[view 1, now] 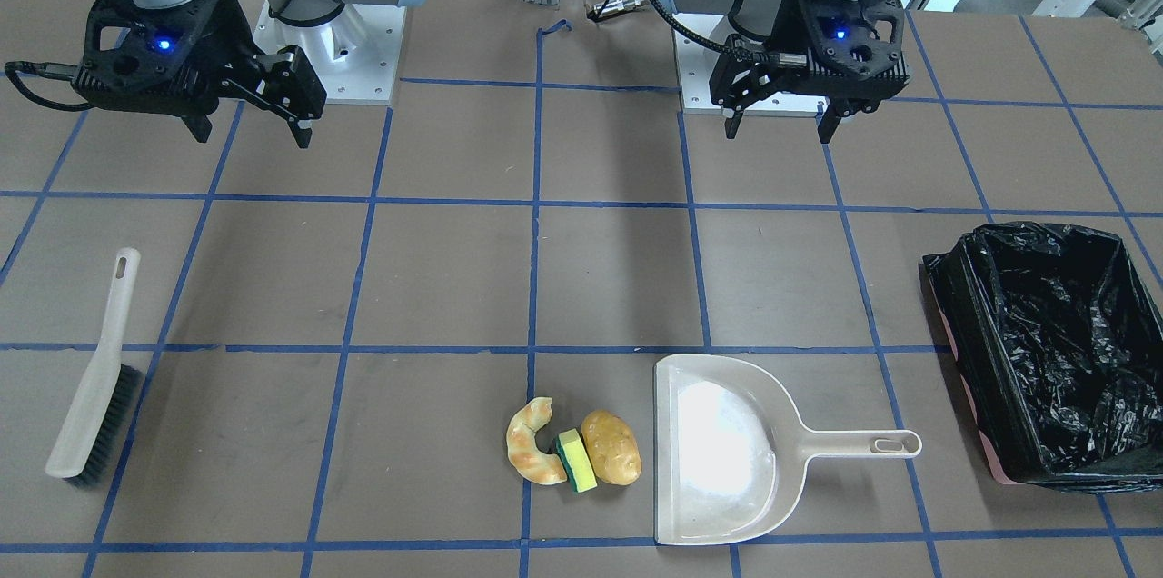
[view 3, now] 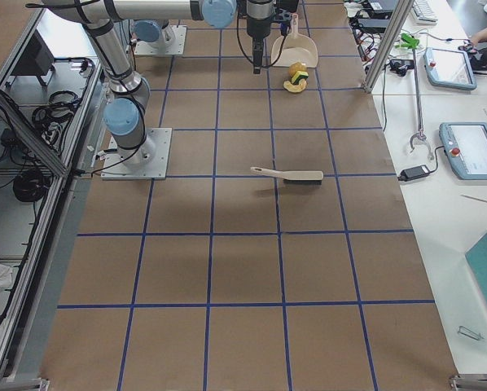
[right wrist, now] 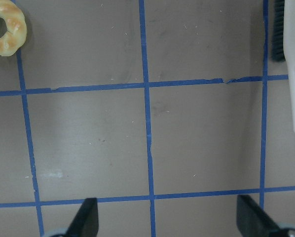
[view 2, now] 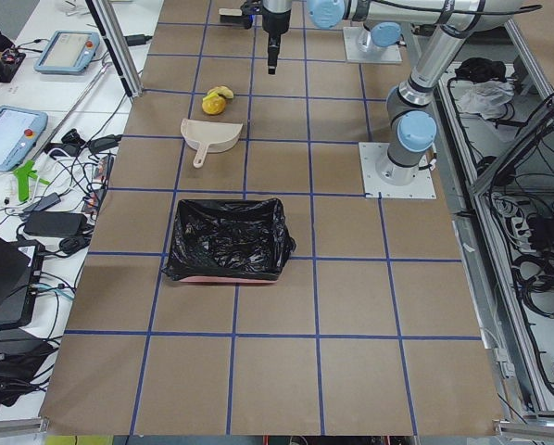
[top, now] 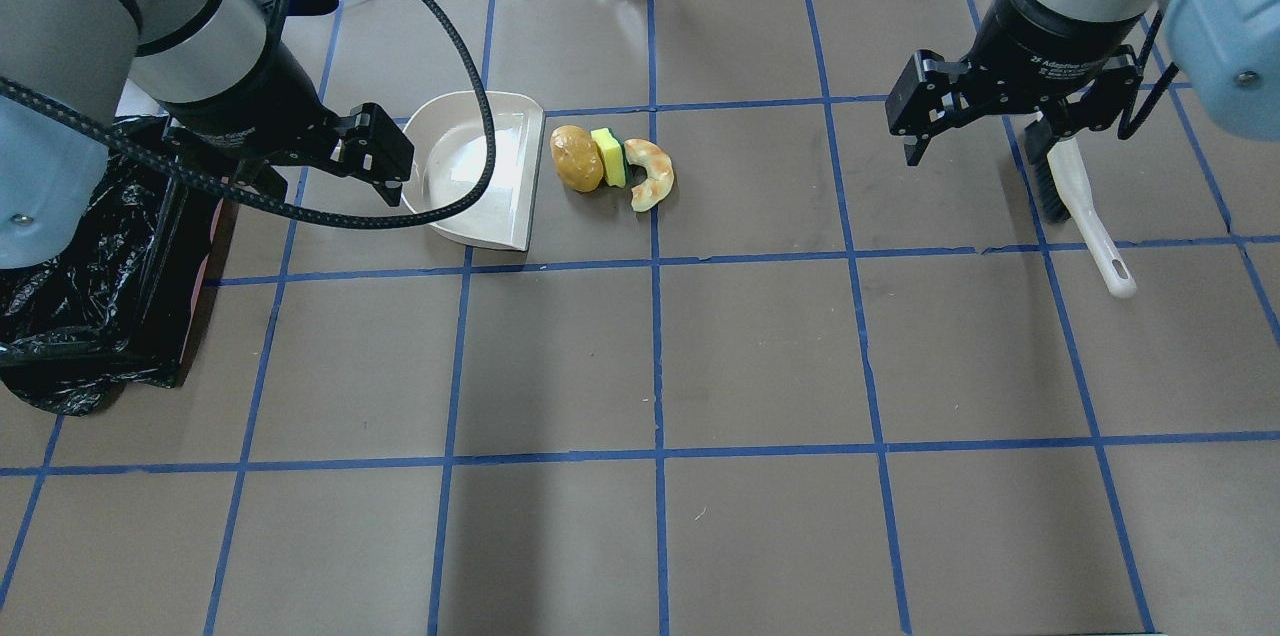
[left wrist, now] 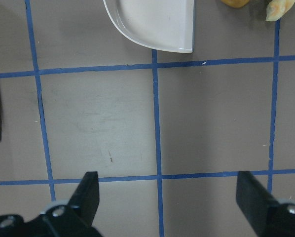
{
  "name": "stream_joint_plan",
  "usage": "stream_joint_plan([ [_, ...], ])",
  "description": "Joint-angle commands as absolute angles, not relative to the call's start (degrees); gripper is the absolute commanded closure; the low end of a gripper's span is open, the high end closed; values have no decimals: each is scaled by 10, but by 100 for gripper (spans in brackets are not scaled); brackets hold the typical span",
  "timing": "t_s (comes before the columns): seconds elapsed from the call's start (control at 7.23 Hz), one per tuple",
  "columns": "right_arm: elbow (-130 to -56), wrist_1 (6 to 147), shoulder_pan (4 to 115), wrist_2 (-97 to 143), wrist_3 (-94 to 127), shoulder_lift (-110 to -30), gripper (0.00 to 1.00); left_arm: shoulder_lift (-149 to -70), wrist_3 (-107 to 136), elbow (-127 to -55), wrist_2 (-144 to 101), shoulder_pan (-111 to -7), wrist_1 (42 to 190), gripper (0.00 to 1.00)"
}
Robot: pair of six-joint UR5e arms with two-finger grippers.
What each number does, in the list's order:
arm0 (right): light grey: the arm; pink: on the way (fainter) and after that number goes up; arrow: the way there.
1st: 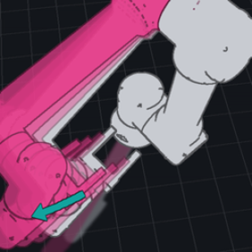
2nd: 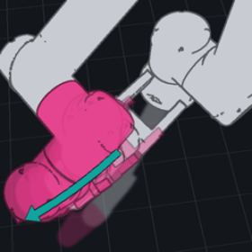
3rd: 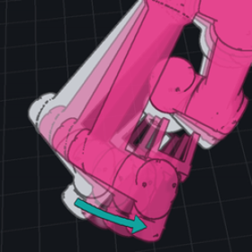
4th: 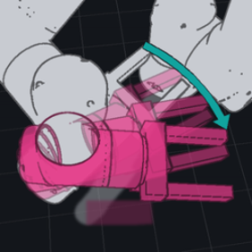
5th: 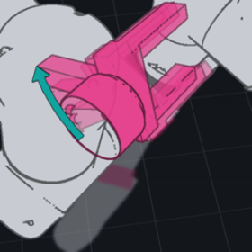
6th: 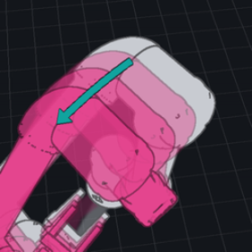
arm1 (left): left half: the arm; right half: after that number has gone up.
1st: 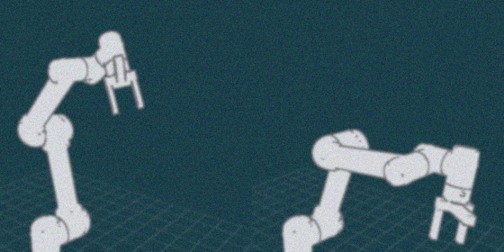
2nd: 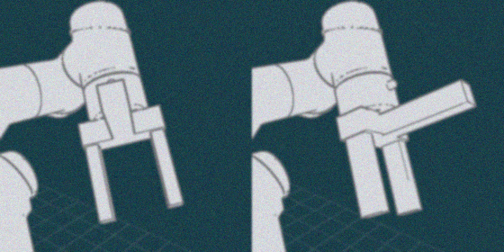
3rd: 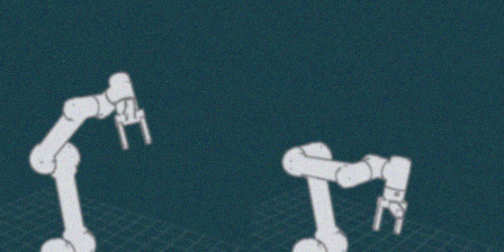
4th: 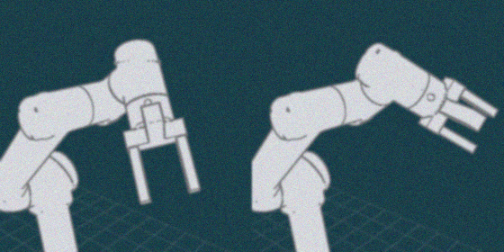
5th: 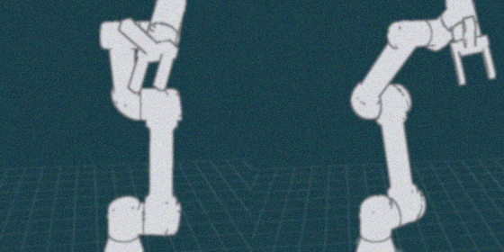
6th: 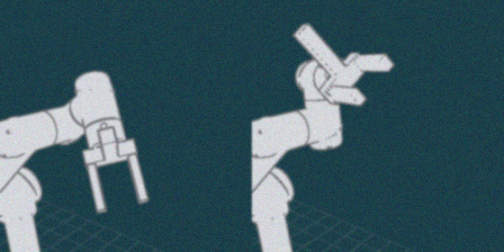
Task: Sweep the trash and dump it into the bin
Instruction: 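Hold the white dustpan with the left gripper while the right gripper lowers toward the brush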
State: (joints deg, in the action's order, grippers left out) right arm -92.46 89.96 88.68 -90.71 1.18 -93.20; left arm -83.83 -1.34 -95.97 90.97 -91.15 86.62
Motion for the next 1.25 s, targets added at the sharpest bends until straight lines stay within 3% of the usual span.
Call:
stream_joint_plan([
  [0.0,-925,899,887,-907,12,-932,0,-838,-17,-959,911,-910,867,0],
  [0.55,-930,928,865,-912,-61,-933,0,-838,-14,-960,908,-910,867,0],
  [1.11,-1027,1001,679,-946,-173,-919,6,-843,-14,-961,908,-908,868,0],
])
